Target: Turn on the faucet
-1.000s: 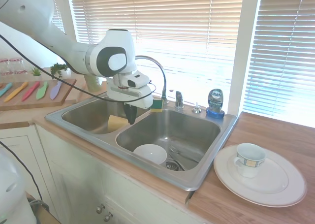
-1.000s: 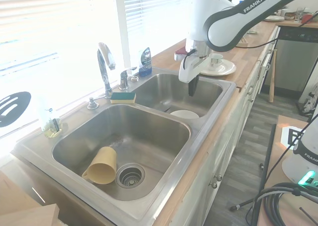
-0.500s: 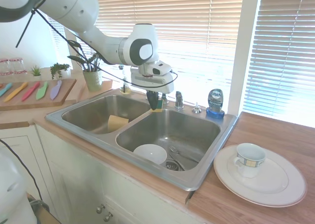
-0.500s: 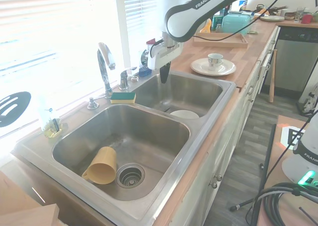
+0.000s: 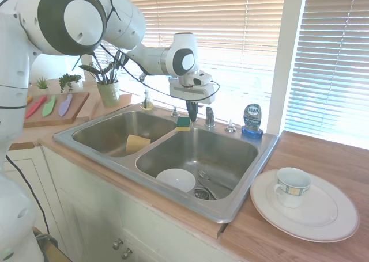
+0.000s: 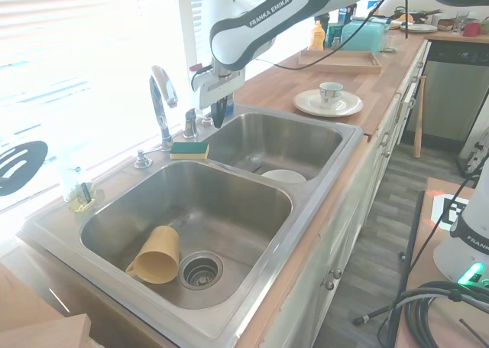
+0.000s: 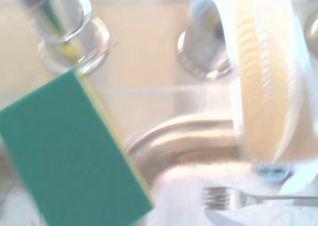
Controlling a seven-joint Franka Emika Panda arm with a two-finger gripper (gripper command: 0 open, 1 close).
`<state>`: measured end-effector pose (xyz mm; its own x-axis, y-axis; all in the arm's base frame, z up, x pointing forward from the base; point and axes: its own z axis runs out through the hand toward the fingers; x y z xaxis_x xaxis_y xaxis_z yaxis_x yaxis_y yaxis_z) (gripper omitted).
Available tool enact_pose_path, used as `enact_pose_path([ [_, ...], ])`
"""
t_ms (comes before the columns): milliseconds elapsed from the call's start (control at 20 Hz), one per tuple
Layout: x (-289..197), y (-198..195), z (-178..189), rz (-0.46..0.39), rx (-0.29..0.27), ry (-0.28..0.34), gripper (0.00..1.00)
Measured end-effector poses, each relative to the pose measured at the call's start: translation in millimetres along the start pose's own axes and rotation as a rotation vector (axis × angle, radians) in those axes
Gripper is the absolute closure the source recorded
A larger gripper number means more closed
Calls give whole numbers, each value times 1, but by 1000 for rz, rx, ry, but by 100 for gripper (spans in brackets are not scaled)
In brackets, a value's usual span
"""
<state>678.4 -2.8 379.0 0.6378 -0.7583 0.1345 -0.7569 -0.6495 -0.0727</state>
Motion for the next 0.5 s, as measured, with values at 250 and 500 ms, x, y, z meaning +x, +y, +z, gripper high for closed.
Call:
enact_pose_path([
  [250,6,-6,1,3,3,3,100],
  [500,14,-17,-9,14,91,108,100],
])
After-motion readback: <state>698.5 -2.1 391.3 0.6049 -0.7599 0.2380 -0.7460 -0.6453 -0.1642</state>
